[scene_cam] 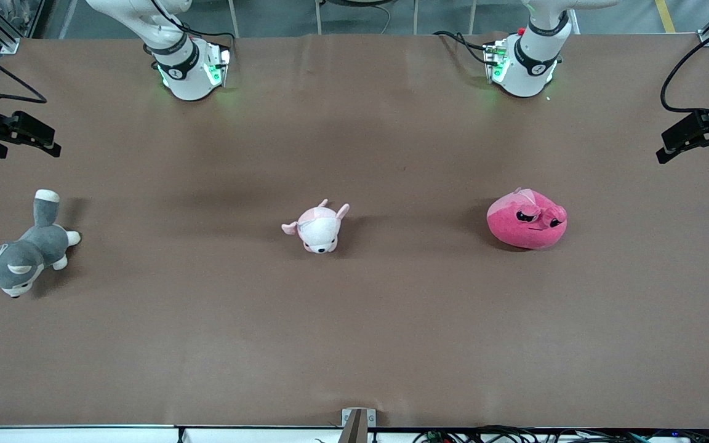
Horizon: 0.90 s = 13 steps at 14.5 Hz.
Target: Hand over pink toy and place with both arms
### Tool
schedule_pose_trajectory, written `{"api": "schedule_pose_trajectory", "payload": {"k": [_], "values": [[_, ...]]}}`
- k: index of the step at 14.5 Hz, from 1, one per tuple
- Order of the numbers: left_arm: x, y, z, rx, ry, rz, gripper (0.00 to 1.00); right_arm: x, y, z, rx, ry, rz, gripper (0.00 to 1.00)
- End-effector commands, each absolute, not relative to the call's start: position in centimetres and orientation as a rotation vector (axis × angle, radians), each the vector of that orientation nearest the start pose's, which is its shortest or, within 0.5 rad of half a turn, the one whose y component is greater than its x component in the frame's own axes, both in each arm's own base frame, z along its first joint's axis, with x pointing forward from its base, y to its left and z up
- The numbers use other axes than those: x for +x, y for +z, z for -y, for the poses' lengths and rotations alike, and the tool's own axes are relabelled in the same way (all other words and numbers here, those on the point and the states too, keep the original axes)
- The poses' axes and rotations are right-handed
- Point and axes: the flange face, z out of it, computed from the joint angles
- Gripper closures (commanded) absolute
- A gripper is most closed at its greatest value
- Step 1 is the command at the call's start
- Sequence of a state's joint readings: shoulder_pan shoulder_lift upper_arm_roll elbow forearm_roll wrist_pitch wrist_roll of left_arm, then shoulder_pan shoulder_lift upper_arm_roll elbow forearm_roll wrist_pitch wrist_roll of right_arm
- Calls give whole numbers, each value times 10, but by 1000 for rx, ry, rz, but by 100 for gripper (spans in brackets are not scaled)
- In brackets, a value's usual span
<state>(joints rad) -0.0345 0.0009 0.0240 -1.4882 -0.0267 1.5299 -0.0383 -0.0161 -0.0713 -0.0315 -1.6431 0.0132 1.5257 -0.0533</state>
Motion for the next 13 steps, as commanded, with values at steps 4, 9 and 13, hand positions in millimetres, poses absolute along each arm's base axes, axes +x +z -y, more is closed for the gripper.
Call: {"api": "schedule_pose_trajectory", "payload": {"k": [4, 9, 13], "values": [[552, 660, 11, -3156, -70, 23, 0, 519, 631, 24, -3122, 61, 30, 0], [551, 661, 8, -3165, -72, 41, 0, 519, 631, 25, -3122, 61, 27, 0], [558, 649, 10, -3164, -36, 27, 0, 519, 631, 25, -3122, 61, 27, 0]]}}
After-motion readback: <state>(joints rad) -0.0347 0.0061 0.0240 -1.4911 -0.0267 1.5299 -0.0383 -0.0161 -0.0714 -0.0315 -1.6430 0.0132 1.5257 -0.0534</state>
